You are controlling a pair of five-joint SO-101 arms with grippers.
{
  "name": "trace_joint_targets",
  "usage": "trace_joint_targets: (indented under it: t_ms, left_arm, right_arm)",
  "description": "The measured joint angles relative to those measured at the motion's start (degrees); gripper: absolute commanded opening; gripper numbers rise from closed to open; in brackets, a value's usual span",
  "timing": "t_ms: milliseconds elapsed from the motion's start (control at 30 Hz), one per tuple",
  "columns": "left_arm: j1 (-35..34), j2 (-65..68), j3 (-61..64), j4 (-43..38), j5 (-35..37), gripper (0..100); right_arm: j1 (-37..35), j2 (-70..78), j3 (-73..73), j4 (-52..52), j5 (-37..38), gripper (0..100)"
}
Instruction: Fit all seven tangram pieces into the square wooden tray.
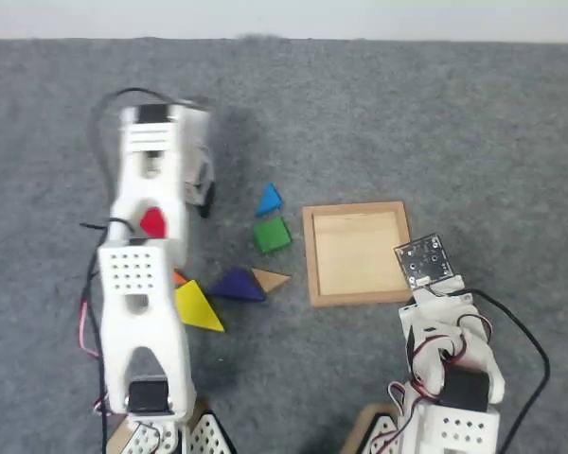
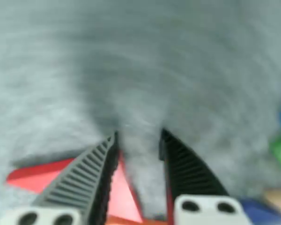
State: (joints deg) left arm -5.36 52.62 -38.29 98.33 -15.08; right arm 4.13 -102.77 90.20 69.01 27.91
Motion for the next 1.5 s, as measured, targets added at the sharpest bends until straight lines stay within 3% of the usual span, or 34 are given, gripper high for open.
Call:
trace_joint_targets:
  t_ms: [167, 300, 433, 600, 700, 833, 900, 1000, 1200, 1500]
  left_arm:
    - [5.6, -10.9, 9.8, 0.0, -4.5, 12]
    - [4.0, -25.6, 14.9, 0.0, -3.3, 12]
    - [-1.9, -40.2, 25.6, -0.9, 2.2, 12]
    - [-13.6, -53.9, 46.8, -14.2, 11.6, 12]
    - [-16.3, -58.5, 60.2, -24.3, 14.0, 15]
    - [-14.3, -58.5, 67.5, -28.7, 15.1, 37]
    - [-14.2, -56.6, 67.5, -29.6, 19.5, 44]
    - [-14.2, -50.7, 66.2, -30.2, 27.2, 43]
    - [-14.2, -37.5, 58.5, -31.1, 35.2, 42]
    - [-14.2, -28.3, 48.1, -29.9, 37.1, 39]
  right_arm:
    - [0.0, 0.0, 0.0, 0.0, 0.0, 0.9]
    - [0.0, 0.0, 0.0, 0.0, 0.0, 0.9]
    - [0.0, 0.0, 0.0, 0.0, 0.0, 0.9]
    - [0.0, 0.0, 0.0, 0.0, 0.0, 0.9]
    - [0.0, 0.0, 0.0, 0.0, 0.0, 0.9]
    - [0.0, 0.0, 0.0, 0.0, 0.0, 0.9]
    - [0.0, 0.0, 0.0, 0.0, 0.0, 0.9]
    - [0.0, 0.0, 0.0, 0.0, 0.0, 0.9]
    - [0.0, 0.0, 0.0, 0.0, 0.0, 0.9]
    - [0.0, 0.0, 0.0, 0.0, 0.0, 0.9]
